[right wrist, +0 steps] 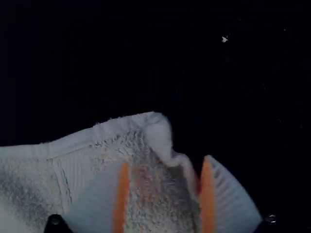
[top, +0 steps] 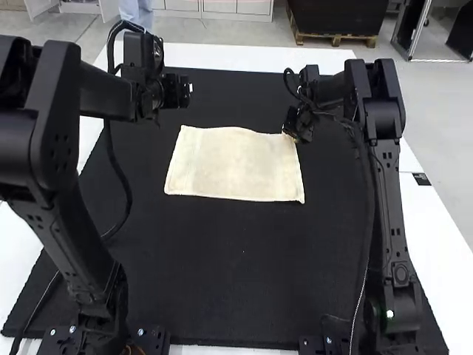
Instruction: Fold the towel.
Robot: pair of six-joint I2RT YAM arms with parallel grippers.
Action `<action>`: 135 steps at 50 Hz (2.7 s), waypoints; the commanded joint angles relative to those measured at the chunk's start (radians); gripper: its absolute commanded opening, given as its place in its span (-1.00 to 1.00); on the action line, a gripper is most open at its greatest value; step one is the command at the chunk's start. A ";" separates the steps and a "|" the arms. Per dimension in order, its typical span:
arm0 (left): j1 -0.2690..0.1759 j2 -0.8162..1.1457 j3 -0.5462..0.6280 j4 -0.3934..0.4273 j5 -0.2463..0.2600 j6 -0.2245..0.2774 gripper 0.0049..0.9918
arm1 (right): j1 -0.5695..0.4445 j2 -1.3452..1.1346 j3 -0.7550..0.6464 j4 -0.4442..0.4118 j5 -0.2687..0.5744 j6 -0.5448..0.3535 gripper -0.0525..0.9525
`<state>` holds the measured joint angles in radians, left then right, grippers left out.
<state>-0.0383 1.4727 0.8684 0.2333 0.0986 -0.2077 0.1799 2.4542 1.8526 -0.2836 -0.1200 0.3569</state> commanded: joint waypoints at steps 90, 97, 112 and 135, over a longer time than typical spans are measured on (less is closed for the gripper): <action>0.158 0.795 0.687 -0.315 0.277 -0.041 0.94 | -0.003 0.023 -0.003 -0.088 -0.090 0.008 -0.90; 0.130 0.824 0.732 -0.318 0.277 -0.044 0.95 | -0.003 0.022 0.003 -0.089 -0.093 0.008 -0.90; 0.089 0.868 0.811 -0.376 0.274 -0.042 0.95 | -0.005 0.022 0.022 -0.097 -0.096 0.008 -0.90; 0.098 0.907 0.814 -0.370 0.271 -0.045 0.95 | -0.002 0.022 0.017 -0.100 -0.107 0.008 -0.90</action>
<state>0.0532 2.3619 1.6592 -0.1413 0.3672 -0.2588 0.1715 2.4577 1.8690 -0.3504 -0.1616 0.3664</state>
